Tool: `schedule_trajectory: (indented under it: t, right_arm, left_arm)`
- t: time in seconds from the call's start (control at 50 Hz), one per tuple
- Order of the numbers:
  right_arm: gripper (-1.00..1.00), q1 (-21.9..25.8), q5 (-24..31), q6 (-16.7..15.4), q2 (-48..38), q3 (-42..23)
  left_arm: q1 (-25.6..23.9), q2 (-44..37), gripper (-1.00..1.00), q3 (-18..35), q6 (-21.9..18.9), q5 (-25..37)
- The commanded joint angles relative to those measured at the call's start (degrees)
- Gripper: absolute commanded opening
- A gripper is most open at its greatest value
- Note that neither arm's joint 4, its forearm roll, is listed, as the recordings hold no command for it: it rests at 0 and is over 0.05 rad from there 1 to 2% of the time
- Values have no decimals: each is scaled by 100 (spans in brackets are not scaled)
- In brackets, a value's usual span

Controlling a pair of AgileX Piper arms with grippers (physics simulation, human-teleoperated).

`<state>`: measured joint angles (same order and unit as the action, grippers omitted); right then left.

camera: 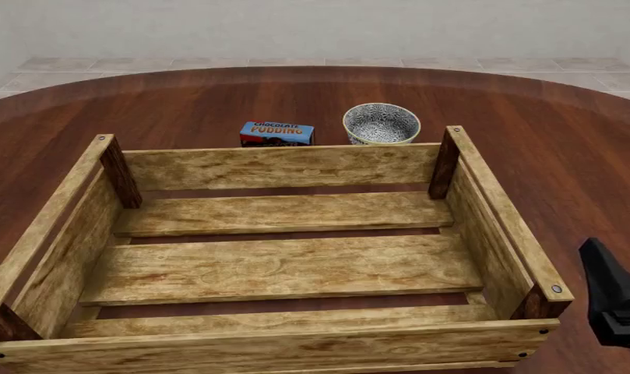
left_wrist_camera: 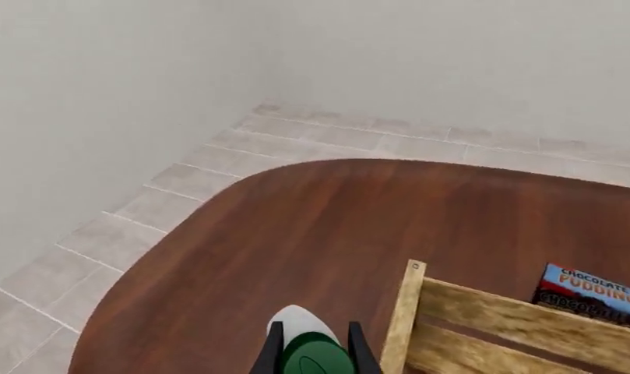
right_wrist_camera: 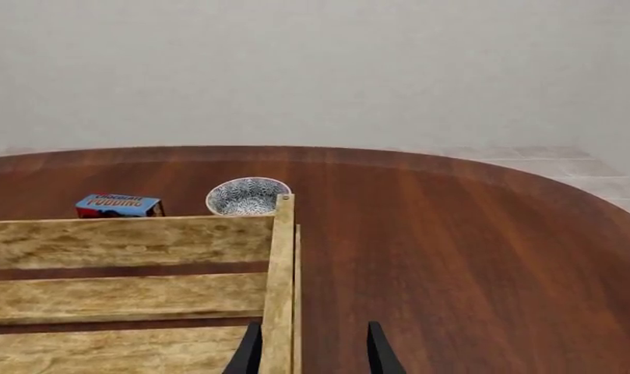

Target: Pick up the salad dressing and put it in the tray.

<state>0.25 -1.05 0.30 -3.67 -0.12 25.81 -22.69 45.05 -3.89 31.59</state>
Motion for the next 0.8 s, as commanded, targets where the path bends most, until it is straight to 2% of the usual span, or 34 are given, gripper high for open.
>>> schedule_trajectory:
  t: [0.02,0.06,0.12,0.16,0.26,0.48,0.66,0.8]
  right_arm:
    - [100,-25,27,24,27,-6]
    - [100,-35,28,32,21,-13]
    - [100,-34,25,35,32,4]
    - [100,-32,19,34,29,7]
    - [100,-40,14,37,20,2]
    - [100,-35,-3,18,0,-2]
    - [100,-42,-23,14,-8,2]
    - [100,-64,-2,19,14,-6]
  left_arm:
    - [-756,98,-100,527,-507,-44]
    - [-963,158,-100,557,-615,-92]
    - [-1190,49,-100,662,-556,-84]
    - [-1326,41,-100,732,-721,-135]
    - [-1471,-57,-100,929,-775,-176]
    - [-2045,-235,-100,822,-1043,-450]
    - [-2421,-383,-100,928,-1243,-694]
    - [-2947,-505,-100,932,-1337,-794]
